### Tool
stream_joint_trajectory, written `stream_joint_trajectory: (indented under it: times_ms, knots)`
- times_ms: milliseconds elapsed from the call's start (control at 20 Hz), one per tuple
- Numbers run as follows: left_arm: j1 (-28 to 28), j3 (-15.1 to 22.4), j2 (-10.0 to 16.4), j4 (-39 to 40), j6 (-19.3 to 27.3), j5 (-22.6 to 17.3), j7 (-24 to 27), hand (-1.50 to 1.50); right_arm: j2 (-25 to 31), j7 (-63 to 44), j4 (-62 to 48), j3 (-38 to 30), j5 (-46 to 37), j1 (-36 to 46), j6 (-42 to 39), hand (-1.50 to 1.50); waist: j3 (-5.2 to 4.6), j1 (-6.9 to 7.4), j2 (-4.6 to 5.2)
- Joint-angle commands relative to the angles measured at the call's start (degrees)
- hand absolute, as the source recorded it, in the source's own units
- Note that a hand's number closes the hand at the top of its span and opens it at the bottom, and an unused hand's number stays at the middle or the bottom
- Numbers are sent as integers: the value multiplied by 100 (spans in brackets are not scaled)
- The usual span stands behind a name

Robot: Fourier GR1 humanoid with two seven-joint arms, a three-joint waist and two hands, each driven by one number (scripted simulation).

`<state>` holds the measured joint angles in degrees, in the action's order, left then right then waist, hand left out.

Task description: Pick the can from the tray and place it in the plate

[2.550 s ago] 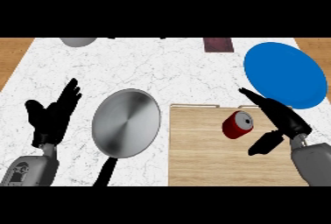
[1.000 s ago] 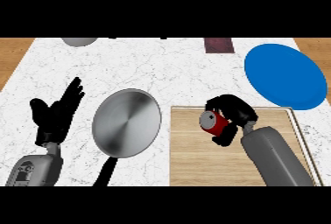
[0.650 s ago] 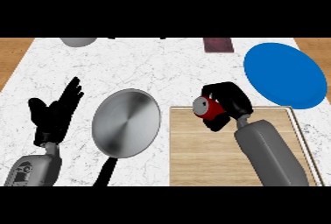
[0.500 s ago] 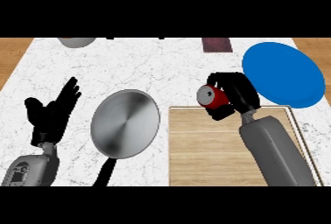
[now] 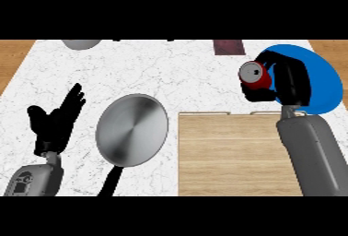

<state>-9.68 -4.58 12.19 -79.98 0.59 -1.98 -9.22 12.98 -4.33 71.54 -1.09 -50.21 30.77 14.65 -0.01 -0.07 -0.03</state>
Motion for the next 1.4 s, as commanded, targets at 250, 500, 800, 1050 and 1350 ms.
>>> stream_joint_trajectory:
  times_ms: [250,500,800,1050,1350]
  knots:
    - [-209,-138,62,99,-157,-98,-123,0,712,914,-1518,-1337,967,430,230,150,4,58,27]
    - [-24,79,-150,-150,86,187,-11,0,1398,1440,-2884,-1804,1099,925,243,150,7,110,36]
    - [-552,43,-185,151,109,184,-165,0,1964,2119,-4522,-1845,819,1344,335,150,12,158,92]
    - [-59,166,-131,-396,-152,67,-227,0,2229,2249,-5347,-2136,1201,1482,-758,150,26,302,105]
    - [-389,-77,38,121,-274,-7,-56,0,2422,3424,-5747,-2217,1244,1644,-896,-150,30,303,154]
